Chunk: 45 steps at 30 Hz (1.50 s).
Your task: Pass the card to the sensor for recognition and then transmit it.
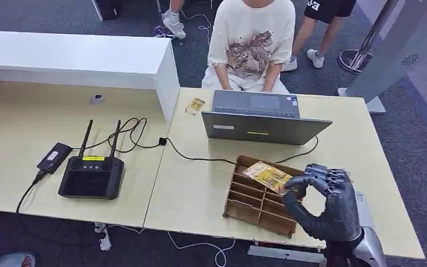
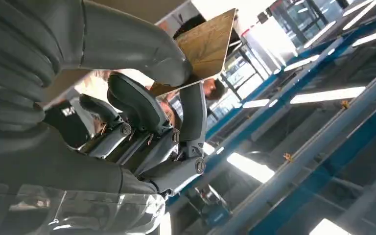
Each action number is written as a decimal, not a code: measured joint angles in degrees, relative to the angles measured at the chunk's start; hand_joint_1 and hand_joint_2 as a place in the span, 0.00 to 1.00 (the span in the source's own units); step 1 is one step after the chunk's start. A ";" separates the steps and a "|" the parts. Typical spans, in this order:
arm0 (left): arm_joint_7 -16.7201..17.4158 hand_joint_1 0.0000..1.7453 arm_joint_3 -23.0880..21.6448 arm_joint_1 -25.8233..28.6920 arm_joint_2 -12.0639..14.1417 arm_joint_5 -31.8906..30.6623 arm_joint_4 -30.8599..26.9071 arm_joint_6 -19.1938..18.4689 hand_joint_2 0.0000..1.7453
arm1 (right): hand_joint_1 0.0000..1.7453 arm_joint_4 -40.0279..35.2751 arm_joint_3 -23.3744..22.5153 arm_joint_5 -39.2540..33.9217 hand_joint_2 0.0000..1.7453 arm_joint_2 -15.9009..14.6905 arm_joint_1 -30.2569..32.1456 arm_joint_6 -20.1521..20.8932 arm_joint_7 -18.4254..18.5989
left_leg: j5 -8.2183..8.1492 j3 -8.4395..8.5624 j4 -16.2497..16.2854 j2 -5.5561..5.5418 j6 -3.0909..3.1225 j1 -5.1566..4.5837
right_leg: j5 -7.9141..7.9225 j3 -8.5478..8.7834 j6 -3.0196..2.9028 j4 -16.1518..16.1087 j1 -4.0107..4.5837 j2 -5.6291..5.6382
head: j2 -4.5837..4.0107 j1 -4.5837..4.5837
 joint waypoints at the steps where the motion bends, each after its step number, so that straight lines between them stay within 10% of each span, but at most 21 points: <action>1: -0.02 0.00 0.02 0.00 0.00 -0.09 0.00 0.02 0.00 | 1.00 -0.24 -0.50 0.35 1.00 -0.57 -0.08 -0.24 0.07 | 0.00 0.00 0.00 0.03 0.00 -0.01 | 0.00 0.00 0.00 0.00 -0.01 0.03 | 0.00 0.00; 14: 0.02 0.00 0.00 -0.05 0.09 -2.08 0.00 -0.24 0.00 | 1.00 0.02 -6.01 7.91 1.00 -6.03 -10.23 4.81 12.18 | 0.04 0.03 0.01 0.06 -0.04 -0.01 | 0.04 0.00 -0.01 0.01 -0.01 0.07 | 0.00 0.00; 26: 0.09 0.00 0.00 -0.07 0.17 -2.34 0.00 -0.33 0.00 | 1.00 2.30 -7.60 9.05 1.00 -7.87 -14.98 6.36 14.41 | 0.04 0.01 0.01 0.04 -0.05 0.00 | 0.03 -0.01 -0.01 0.01 0.00 0.05 | 0.00 0.00; 37: 1.11 0.00 -0.28 -0.39 0.22 -5.29 0.00 -0.37 0.00 | 1.00 15.72 -6.38 14.75 1.00 -10.51 -33.64 21.83 26.01 | 0.19 -0.01 0.02 0.07 -0.01 -0.02 | 0.21 -0.01 0.08 0.02 -0.01 0.08 | 0.00 0.00; 45: 1.25 0.00 -0.59 -0.48 0.28 -6.47 0.00 -0.72 0.00 | 1.00 33.10 -0.28 11.14 1.00 -8.52 -50.33 31.02 26.73 | 0.23 -0.04 0.02 0.03 -0.04 0.00 | 0.24 -0.03 0.03 0.06 0.00 0.05 | 0.00 -0.02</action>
